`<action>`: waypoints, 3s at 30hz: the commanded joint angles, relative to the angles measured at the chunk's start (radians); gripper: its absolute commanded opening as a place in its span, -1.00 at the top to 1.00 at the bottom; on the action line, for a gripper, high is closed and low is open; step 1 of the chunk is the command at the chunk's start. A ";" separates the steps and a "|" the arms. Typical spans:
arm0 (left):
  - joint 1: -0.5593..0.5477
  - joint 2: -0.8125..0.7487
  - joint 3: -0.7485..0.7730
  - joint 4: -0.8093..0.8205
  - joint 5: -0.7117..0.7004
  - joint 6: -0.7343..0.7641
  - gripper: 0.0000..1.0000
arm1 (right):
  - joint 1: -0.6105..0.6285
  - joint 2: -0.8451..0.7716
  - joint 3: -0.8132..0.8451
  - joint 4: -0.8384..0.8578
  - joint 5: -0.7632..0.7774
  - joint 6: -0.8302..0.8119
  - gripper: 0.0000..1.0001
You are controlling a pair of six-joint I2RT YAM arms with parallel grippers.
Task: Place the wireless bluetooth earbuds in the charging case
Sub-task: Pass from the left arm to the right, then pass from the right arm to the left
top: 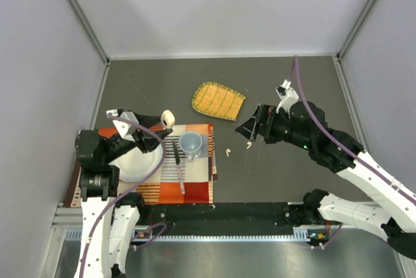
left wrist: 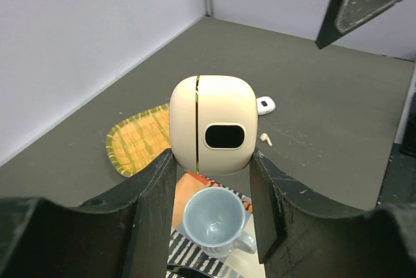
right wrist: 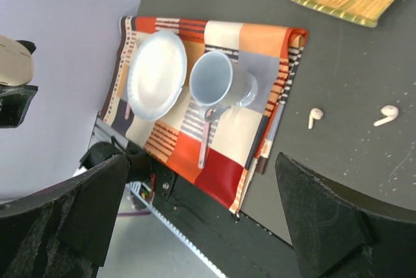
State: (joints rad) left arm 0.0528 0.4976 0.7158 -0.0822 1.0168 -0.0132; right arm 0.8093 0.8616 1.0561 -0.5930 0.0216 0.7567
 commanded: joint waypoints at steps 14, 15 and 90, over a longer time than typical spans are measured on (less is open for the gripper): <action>-0.464 0.122 0.073 -0.076 -0.319 0.162 1.00 | 0.051 0.131 0.160 0.130 -0.177 -0.056 -0.82; -0.482 0.137 0.076 -0.074 -0.340 0.162 1.00 | 0.059 0.134 0.162 0.134 -0.178 -0.053 -0.82; -0.880 0.174 -0.064 0.468 -0.704 -0.430 -0.98 | 0.140 -0.168 -0.372 0.912 -0.138 -0.140 1.00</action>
State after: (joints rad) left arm -0.8310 0.6342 0.6945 0.1368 0.2447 -0.2676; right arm 0.9497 0.7242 0.6865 0.1295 -0.0418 0.6884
